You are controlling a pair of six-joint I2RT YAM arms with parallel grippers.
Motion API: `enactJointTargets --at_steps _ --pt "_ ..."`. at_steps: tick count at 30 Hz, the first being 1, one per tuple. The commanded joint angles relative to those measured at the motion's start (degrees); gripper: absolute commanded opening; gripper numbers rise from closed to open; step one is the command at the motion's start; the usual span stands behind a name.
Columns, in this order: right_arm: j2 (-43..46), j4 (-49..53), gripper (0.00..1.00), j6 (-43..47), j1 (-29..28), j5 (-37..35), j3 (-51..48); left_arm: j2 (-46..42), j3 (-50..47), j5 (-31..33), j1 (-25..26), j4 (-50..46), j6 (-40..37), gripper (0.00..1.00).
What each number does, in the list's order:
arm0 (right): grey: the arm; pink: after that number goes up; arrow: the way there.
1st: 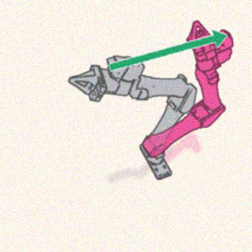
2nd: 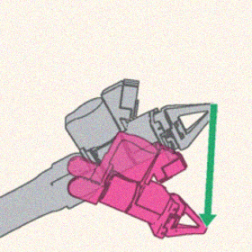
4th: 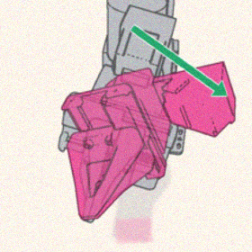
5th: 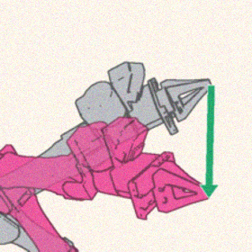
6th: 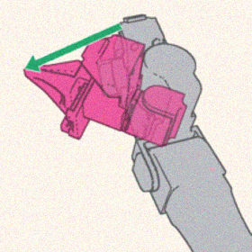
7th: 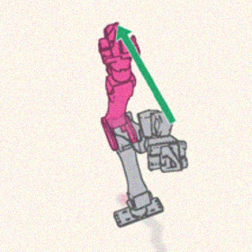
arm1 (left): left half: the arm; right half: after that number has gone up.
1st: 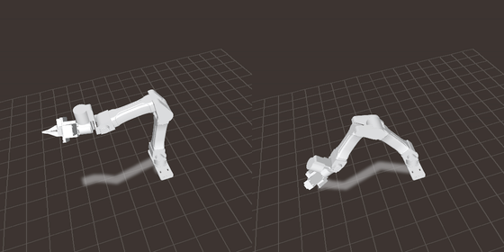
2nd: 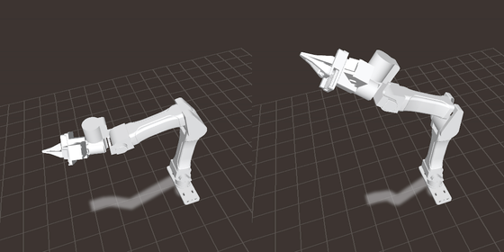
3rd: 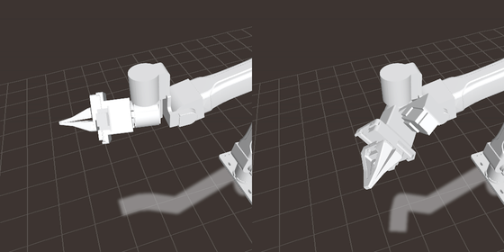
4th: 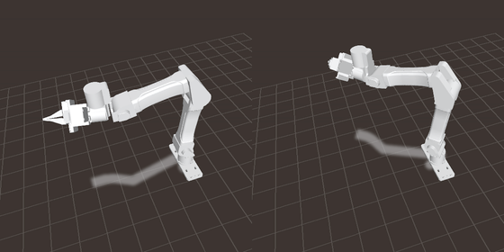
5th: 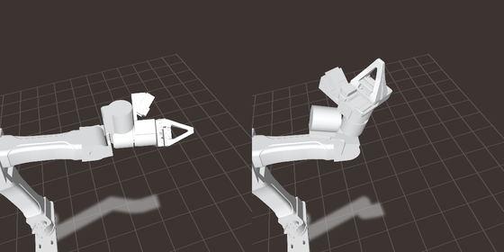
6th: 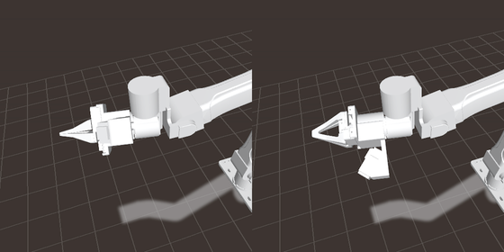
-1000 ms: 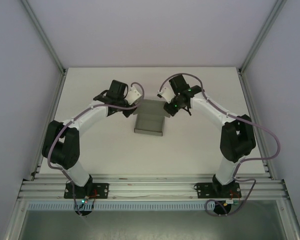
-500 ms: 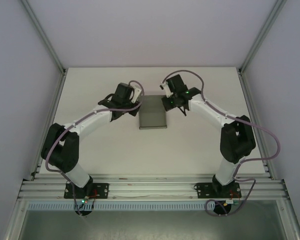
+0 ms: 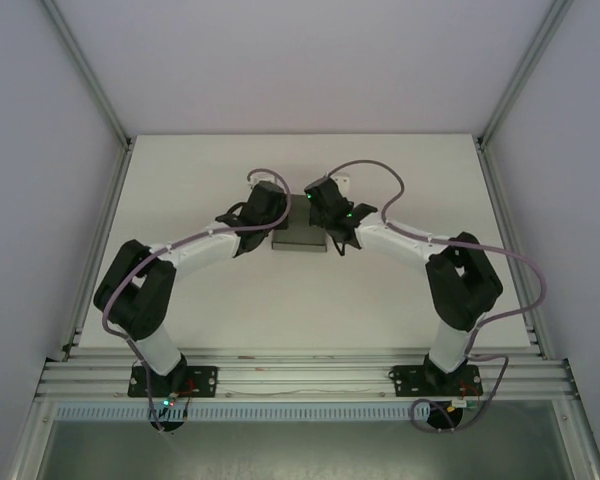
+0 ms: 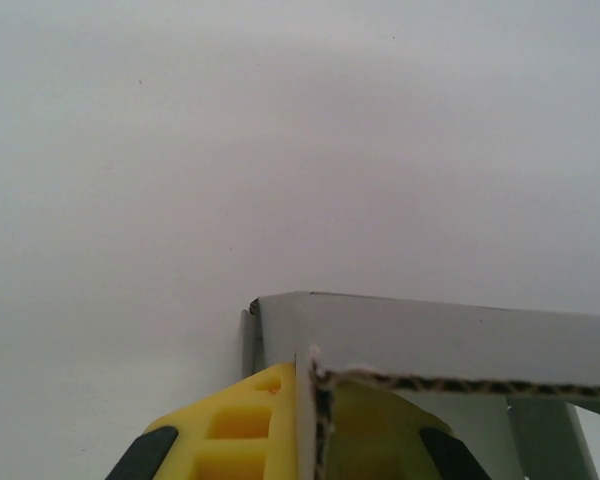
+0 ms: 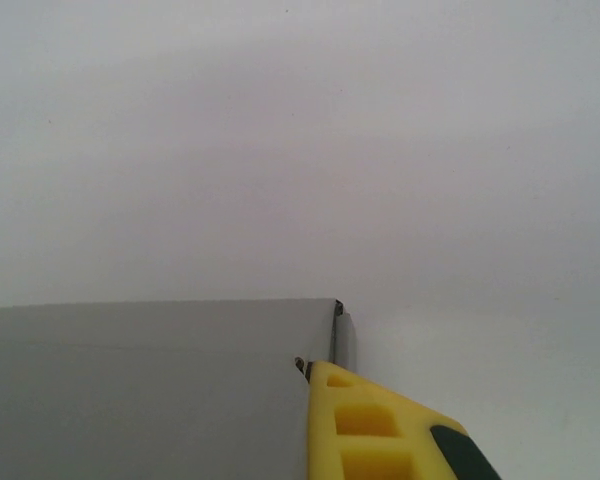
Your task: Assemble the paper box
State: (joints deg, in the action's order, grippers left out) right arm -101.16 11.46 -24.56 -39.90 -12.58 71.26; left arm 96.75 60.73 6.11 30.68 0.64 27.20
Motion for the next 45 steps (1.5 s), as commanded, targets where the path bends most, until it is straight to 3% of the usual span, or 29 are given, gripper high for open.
enactJointTargets --at_steps 1,5,9,13,16,18,21,26,31,33,36,40,45 --pt "-1.07 -6.45 0.0 -5.41 -2.19 0.2 -0.15 0.26 -2.41 -3.52 1.78 4.25 3.43 0.0" --pt "-0.78 -7.49 0.0 -2.31 -4.07 -2.47 -1.6 -0.83 -5.91 -3.95 2.36 5.56 2.26 0.0" --pt "2.33 -14.47 0.0 3.2 -6.47 -6.73 -9.3 -3.72 -12.06 -5.16 2.73 8.51 0.81 0.0" --pt "4.02 -22.53 0.0 6.8 -7.07 -4.09 -17.77 -7.45 -16.22 -7.77 2.9 9.93 -0.2 0.02" --pt "4.4 -25.0 0.0 8.71 -7.6 -2.95 -21.06 -9.98 -17.48 -8.56 3.04 8.9 -0.73 0.22" --pt "4.23 -25.04 0.0 9.64 -7.91 -2.52 -21.93 -11.76 -17.6 -9.69 3.14 7.69 -1.4 0.26" --pt "3.96 -25.17 0.0 10.73 -8.38 -3.51 -22.76 -14.78 -17.29 -9.54 3.21 5.54 -1.52 0.43" --pt "5.25 -24.95 0.0 13.19 -9.14 -4.5 -23.95 -21.45 -14.43 -6.21 3.25 -3.08 -1.68 0.99" --pt "5.72 -24.8 0.0 15.04 -9.3 -4.91 -24.76 -25.03 -9.09 2.98 2.7 -15.42 2.58 1.0" --pt "5.42 -24.93 0.0 15.46 -9.5 -5.18 -24.97 -23.91 -7.2 3.54 0.58 -18.95 5.67 1.0" --pt "5.19 -25.88 0.01 15.73 -9.96 -5.34 -25.45 -20.17 -5.87 -5.32 -4.21 -19.76 10.17 1.0" --pt "4.67 -26.71 0.04 18.29 -11.98 -7.47 -25.67 -14.57 -7.63 -15.17 -8.28 -11.91 13.38 1.0" --pt "4.33 -25.8 0.1 19.78 -13.19 -7.89 -26.12 -9.58 -8.4 -23.06 -11.63 -6.67 14.1 0.85"
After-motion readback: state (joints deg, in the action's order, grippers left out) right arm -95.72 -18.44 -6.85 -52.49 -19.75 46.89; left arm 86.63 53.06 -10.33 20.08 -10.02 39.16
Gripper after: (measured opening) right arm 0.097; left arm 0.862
